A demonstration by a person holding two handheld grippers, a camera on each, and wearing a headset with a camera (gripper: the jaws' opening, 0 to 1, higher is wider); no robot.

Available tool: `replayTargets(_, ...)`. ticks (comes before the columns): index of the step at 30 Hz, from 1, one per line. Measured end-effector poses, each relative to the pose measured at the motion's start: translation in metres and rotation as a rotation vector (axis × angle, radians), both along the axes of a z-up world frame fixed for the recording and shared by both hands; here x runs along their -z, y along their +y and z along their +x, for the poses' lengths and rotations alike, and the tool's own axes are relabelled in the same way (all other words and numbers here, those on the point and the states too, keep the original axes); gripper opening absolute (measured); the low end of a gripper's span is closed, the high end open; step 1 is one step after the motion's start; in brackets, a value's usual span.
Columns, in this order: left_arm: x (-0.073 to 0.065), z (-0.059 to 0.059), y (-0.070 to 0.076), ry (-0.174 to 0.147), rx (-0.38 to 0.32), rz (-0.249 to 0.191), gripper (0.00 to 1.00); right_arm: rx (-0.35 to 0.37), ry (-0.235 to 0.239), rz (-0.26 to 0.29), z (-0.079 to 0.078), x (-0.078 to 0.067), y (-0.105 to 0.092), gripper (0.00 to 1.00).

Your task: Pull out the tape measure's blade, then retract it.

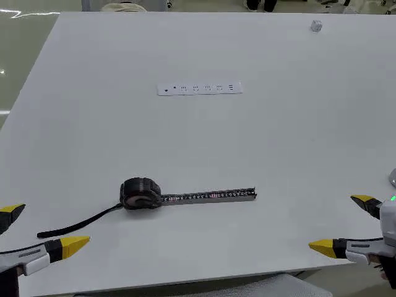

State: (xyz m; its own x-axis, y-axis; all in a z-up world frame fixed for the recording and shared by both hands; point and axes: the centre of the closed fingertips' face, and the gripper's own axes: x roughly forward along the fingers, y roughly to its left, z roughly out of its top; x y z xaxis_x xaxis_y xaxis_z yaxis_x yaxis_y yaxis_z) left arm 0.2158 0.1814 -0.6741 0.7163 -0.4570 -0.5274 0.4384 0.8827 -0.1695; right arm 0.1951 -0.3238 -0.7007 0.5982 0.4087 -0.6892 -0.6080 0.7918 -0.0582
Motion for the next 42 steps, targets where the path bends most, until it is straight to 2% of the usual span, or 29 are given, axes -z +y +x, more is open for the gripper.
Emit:
replayTargets(5,-0.010,0.005,-0.013,-0.026,-0.018,0.015,1.00,-0.046,0.007,-0.028,0.006,-0.002,0.004,1.00)
replayTargets(8,-0.015,0.010,-0.019,-0.023,-0.035,0.001,1.00,-0.073,-0.014,-0.033,0.014,-0.006,0.008,1.00)
replayTargets(11,-0.018,0.014,-0.027,-0.009,-0.038,-0.006,1.00,-0.110,-0.014,-0.051,0.020,-0.009,0.014,1.00)
replayTargets(13,-0.022,0.014,-0.032,-0.012,-0.028,-0.001,1.00,-0.126,-0.012,-0.060,0.022,-0.010,0.015,1.00)
replayTargets(15,-0.026,0.015,-0.038,-0.018,-0.019,0.008,1.00,-0.139,-0.004,-0.063,0.025,-0.009,0.017,1.00)
replayTargets(17,-0.029,0.017,-0.044,-0.018,-0.010,0.015,1.00,-0.181,0.055,-0.058,0.020,-0.004,0.024,1.00)
replayTargets(18,-0.029,0.017,-0.046,-0.016,-0.007,0.020,1.00,-0.200,0.074,-0.062,0.018,-0.002,0.027,1.00)
replayTargets(22,-0.030,0.017,-0.056,-0.016,0.016,0.024,1.00,-0.252,0.079,-0.126,0.022,0.001,0.029,1.00)
replayTargets(28,-0.030,0.018,-0.068,-0.025,0.024,-0.002,1.00,-0.304,0.069,-0.138,0.035,-0.006,0.039,1.00)
replayTargets(30,-0.029,0.019,-0.071,-0.025,0.023,0.000,1.00,-0.318,0.094,-0.144,0.038,-0.005,0.042,1.00)
replayTargets(33,-0.028,0.021,-0.073,-0.025,0.011,-0.009,1.00,-0.359,0.110,-0.150,0.041,-0.007,0.051,1.00)
replayTargets(36,-0.029,0.023,-0.076,-0.035,-0.002,-0.010,1.00,-0.393,0.144,-0.165,0.042,-0.005,0.057,0.99)
replayTargets(39,-0.028,0.027,-0.077,-0.033,-0.023,-0.012,1.00,-0.429,0.139,-0.193,0.049,-0.004,0.064,0.99)
replayTargets(42,-0.027,0.032,-0.077,-0.036,-0.052,0.003,1.00,-0.451,0.143,-0.196,0.055,-0.005,0.071,0.98)
